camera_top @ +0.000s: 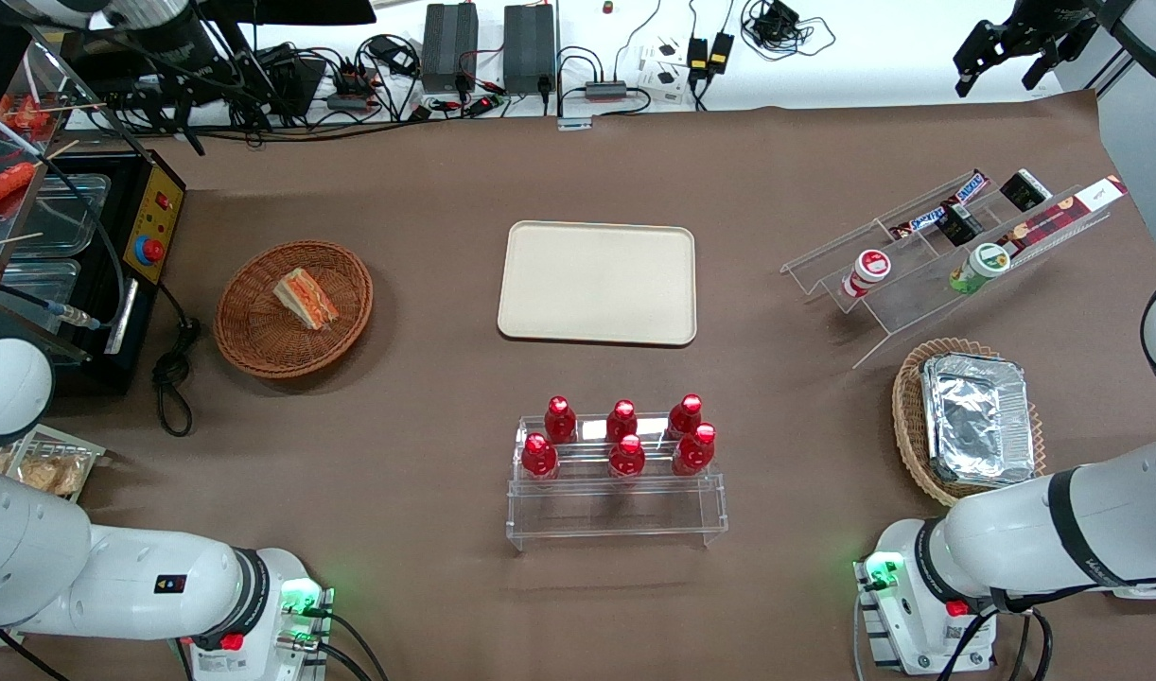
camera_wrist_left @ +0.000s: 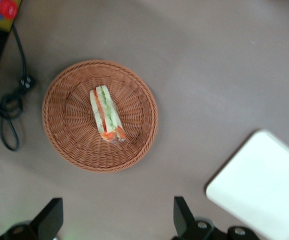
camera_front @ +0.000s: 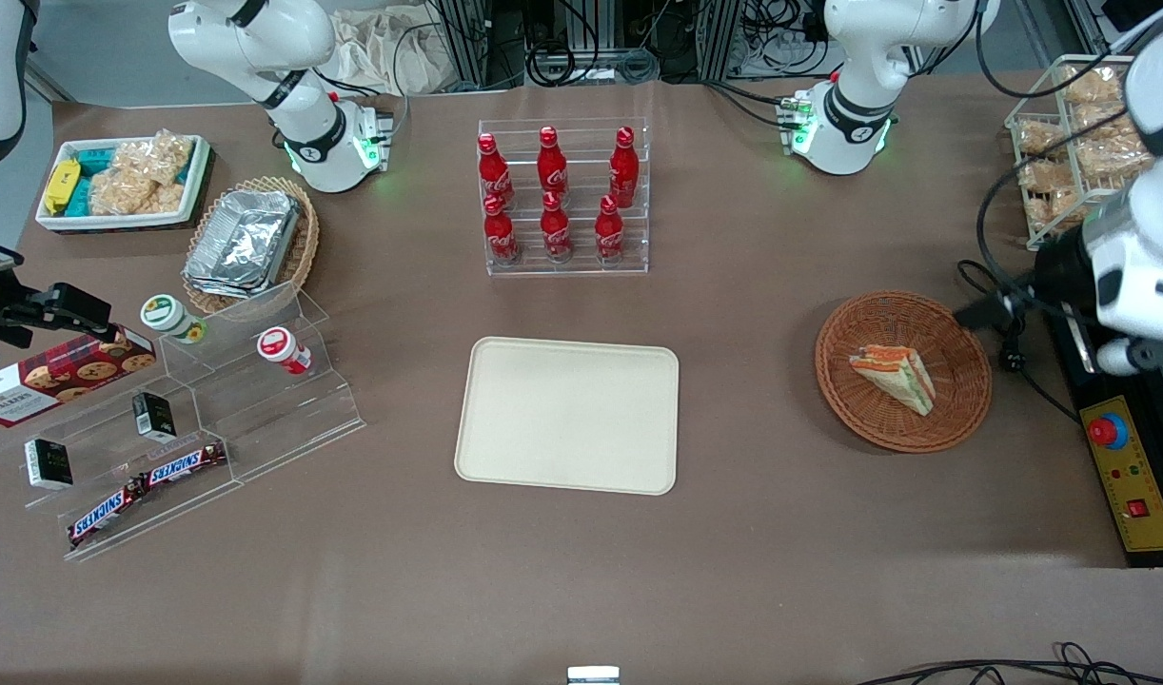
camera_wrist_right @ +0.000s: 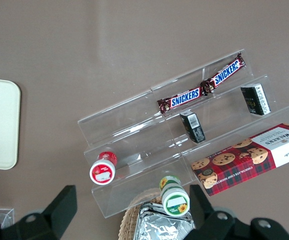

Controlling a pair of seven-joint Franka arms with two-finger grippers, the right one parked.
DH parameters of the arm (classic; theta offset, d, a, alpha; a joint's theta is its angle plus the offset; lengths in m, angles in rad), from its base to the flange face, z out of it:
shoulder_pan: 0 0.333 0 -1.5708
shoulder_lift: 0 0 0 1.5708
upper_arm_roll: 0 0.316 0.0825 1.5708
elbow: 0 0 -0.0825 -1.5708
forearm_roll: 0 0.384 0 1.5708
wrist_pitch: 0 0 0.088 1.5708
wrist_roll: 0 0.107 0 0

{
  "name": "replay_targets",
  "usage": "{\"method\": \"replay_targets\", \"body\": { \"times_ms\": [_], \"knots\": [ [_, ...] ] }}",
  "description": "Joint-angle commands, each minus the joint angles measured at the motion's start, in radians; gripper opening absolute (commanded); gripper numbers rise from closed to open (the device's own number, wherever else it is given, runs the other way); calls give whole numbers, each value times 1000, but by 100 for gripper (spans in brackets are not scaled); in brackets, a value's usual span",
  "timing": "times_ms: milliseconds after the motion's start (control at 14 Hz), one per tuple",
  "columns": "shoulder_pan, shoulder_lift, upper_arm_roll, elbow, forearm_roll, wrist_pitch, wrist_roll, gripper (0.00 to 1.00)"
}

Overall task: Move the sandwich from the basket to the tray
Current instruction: 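Move the left gripper down over the sandwich in the wicker basket, then close the left gripper on the wrapped sandwich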

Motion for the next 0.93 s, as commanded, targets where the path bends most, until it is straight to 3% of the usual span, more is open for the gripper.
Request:
{"method": "replay_targets", "body": {
  "times_ms": [0, 286, 571, 857],
  "knots": [
    [7, -11, -2, -195, 13, 178, -180, 99],
    [18, 64, 3, -405, 15, 442, -306, 99],
    [20, 203, 7, -421, 38, 522, -401, 99],
    [18, 244, 35, -480, 52, 639, -432, 99]
  ]
}}
